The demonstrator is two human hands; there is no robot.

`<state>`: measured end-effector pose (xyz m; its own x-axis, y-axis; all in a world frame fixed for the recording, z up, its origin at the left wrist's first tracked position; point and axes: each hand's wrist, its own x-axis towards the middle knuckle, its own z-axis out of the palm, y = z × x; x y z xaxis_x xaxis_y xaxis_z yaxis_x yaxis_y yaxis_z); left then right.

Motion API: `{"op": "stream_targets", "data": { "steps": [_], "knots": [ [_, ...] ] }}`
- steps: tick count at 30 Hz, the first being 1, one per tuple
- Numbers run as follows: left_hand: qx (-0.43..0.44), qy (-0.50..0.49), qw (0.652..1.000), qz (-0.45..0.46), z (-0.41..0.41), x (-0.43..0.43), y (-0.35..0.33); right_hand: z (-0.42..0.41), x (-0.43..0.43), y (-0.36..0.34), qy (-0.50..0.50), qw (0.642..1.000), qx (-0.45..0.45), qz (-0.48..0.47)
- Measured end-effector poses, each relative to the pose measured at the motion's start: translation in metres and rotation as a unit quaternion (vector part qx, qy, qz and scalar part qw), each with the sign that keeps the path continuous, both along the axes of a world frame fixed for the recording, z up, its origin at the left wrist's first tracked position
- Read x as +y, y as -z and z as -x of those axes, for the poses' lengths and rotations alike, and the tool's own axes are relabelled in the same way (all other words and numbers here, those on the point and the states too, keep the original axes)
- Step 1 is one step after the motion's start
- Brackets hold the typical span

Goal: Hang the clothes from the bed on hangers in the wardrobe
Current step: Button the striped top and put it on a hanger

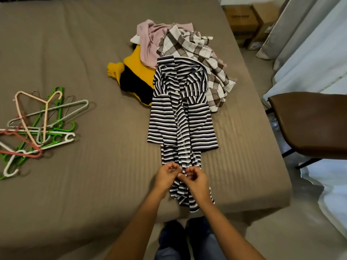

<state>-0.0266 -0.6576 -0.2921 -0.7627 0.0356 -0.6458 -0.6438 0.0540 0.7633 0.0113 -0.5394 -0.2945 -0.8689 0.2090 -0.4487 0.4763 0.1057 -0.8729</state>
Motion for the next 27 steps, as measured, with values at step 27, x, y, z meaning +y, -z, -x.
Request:
{"op": "stream_targets", "data": {
  "steps": [27],
  "knots": [
    [0.005,-0.103,0.994,0.032,0.009,-0.026,0.000,0.030,0.008,0.021,-0.040,0.981,-0.103,-0.161]
  ]
}}
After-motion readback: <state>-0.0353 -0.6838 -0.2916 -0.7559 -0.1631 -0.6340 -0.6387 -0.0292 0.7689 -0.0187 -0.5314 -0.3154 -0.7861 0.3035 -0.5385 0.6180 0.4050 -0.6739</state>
